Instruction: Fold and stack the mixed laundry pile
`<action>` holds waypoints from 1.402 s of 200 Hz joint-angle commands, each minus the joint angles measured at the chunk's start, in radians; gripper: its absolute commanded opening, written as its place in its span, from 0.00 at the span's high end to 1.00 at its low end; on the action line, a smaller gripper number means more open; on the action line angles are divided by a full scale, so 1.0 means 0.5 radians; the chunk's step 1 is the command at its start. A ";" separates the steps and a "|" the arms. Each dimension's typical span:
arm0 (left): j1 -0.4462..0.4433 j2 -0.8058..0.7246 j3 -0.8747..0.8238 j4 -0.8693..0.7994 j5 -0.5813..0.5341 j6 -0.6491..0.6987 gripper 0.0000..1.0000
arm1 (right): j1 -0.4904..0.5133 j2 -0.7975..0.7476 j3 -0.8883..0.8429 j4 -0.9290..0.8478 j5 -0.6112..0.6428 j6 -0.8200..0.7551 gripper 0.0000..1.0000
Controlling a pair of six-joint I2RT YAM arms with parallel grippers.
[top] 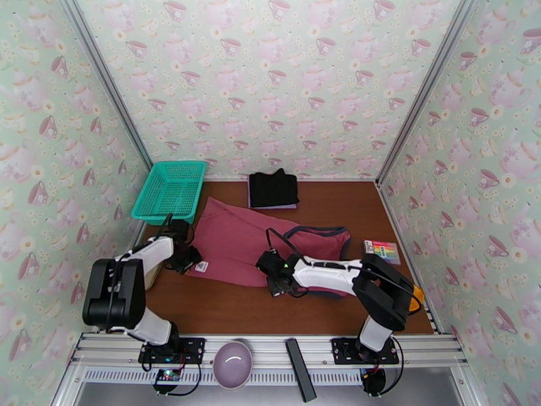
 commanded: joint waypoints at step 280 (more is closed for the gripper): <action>-0.151 -0.869 0.677 -0.451 -0.032 0.312 0.25 | -1.344 -0.017 0.335 -0.549 0.042 -0.258 0.71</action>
